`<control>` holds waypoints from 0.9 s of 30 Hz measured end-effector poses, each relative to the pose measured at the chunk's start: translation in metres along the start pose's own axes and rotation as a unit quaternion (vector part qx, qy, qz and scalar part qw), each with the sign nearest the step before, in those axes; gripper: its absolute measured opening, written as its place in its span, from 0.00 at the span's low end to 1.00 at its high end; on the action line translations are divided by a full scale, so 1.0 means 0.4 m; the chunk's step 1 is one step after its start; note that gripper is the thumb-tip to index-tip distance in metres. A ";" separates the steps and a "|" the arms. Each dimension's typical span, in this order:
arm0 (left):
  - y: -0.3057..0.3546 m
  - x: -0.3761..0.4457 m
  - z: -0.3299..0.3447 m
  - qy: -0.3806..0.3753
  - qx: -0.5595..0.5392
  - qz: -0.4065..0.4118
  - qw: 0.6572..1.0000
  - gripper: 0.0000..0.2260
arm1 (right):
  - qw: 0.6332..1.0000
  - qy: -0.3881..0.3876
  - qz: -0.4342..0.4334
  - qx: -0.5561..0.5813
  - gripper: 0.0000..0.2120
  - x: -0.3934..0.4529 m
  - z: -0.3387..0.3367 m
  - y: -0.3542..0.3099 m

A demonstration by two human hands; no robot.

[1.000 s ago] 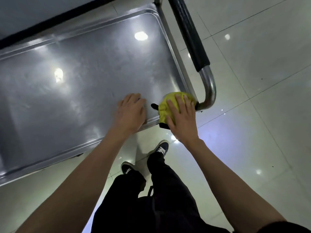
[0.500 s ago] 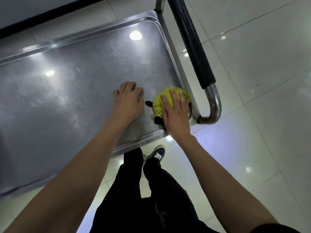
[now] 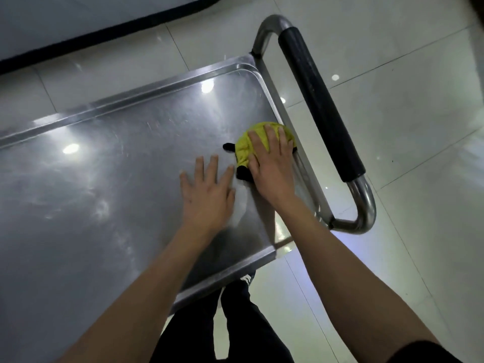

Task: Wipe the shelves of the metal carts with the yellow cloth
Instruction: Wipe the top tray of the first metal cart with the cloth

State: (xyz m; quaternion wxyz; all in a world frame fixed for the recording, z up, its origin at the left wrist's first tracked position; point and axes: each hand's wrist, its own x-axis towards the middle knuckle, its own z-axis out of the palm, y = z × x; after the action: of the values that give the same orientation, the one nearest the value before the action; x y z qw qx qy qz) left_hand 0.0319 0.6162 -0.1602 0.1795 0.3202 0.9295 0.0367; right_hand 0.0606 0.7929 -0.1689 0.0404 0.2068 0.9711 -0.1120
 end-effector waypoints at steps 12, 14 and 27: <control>-0.032 0.005 0.044 0.051 -0.010 0.020 0.998 0.23 | 0.998 -0.014 -0.059 0.013 0.25 0.441 -0.030 -0.114; -0.033 0.012 0.043 0.056 -0.008 0.018 0.998 0.23 | 0.998 -0.011 -0.062 0.016 0.25 0.448 -0.028 -0.109; -0.055 0.048 0.020 0.066 0.000 0.018 0.998 0.27 | 0.996 -0.028 -0.089 -0.001 0.24 0.238 -0.029 -0.007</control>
State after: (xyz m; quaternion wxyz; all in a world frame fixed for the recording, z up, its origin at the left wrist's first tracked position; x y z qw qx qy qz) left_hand 0.0081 0.6102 -0.1777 0.1176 0.3334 0.9334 0.0612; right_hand -0.0276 0.8303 -0.1689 0.0577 0.1166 0.9842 -0.1199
